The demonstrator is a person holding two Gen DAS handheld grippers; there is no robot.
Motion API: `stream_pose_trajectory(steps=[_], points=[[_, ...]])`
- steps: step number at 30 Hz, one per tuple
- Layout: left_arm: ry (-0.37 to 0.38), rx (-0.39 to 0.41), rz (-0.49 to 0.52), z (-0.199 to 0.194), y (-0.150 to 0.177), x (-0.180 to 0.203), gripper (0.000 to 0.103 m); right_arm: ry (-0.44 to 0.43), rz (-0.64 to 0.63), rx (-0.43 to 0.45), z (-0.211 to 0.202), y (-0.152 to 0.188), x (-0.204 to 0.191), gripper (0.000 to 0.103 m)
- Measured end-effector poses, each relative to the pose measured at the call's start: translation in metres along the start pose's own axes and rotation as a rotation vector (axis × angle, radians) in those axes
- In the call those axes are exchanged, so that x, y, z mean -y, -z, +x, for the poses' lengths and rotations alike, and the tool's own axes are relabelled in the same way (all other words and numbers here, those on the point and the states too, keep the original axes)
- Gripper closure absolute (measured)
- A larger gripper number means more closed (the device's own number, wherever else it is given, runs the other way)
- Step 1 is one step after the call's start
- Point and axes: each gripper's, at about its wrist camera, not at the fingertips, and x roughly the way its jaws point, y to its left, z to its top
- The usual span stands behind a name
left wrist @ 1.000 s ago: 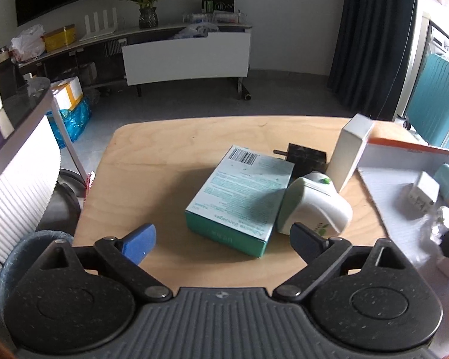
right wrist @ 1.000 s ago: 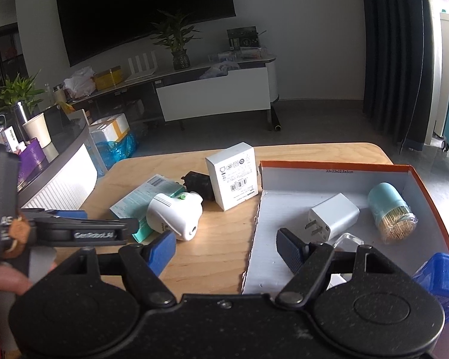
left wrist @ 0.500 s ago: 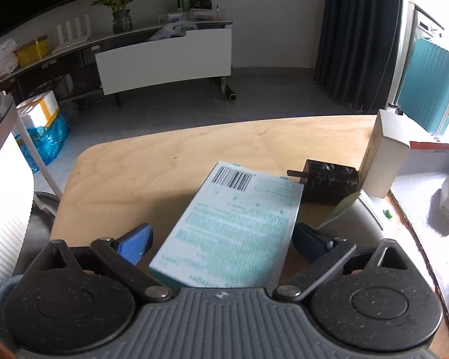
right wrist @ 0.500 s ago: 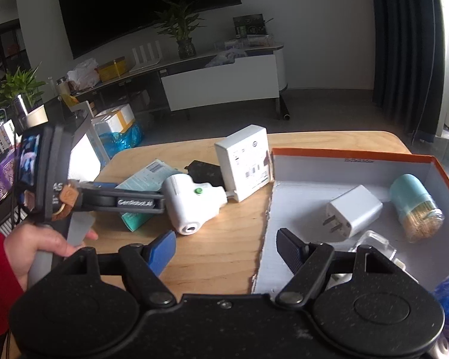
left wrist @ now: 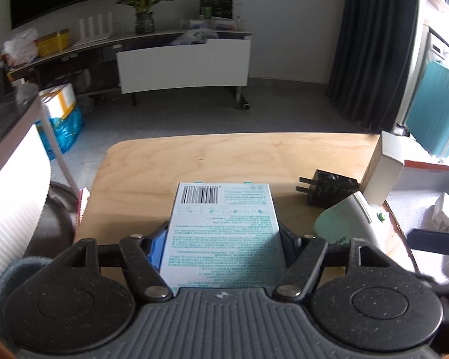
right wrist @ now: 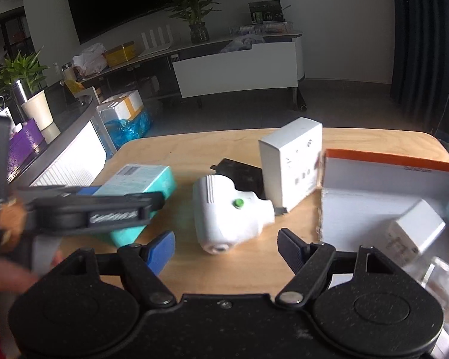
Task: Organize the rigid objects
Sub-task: 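Reach the left gripper to the teal-and-white medicine box and grasp it, then grasp the white plug with the green dot with the right gripper, then carry the medicine box with the left gripper while the right carries the green-dot plug toward the tray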
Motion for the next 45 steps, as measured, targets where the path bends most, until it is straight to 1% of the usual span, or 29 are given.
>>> stream_pose_trajectory(steps=[3,5,8,13,15,17,21,29,36,39,45], points=[[-0.026,0.003,-0.025,-0.013,0.004,-0.005,0.032,0.038,-0.013,-0.004,0.018,-0.006,-0.004,0.012],[-0.028,0.001,-0.060,-0.017,0.004,-0.010,0.032,0.040,0.003,-0.007,0.028,-0.009,-0.003,0.011],[-0.047,0.004,-0.068,-0.019,0.003,-0.011,0.032,0.075,0.021,-0.025,0.043,-0.013,-0.002,0.011],[-0.061,-0.007,-0.087,-0.017,0.005,-0.012,0.032,0.058,0.012,-0.016,0.054,-0.012,-0.003,0.013],[-0.057,-0.008,-0.086,-0.016,0.006,-0.012,0.032,0.052,0.003,-0.011,0.053,-0.010,-0.005,0.018],[-0.064,-0.007,-0.092,-0.016,0.005,-0.013,0.032,0.043,-0.016,-0.003,0.048,-0.007,-0.008,0.020],[-0.068,0.002,-0.088,-0.020,0.003,-0.013,0.032,0.026,-0.034,0.010,0.039,-0.003,-0.012,0.020],[-0.072,0.014,-0.094,-0.034,0.012,-0.009,0.032,0.005,-0.046,0.048,0.006,0.003,-0.015,0.020],[-0.086,0.039,-0.093,-0.055,0.013,-0.003,0.032,-0.003,-0.045,0.078,-0.023,0.009,-0.019,0.020],[-0.104,0.043,-0.092,-0.064,0.014,-0.001,0.032,-0.004,-0.038,0.087,-0.035,0.011,-0.020,0.020],[-0.109,0.056,-0.106,-0.081,0.018,0.002,0.032,-0.012,-0.043,0.104,-0.057,0.017,-0.025,0.020]])
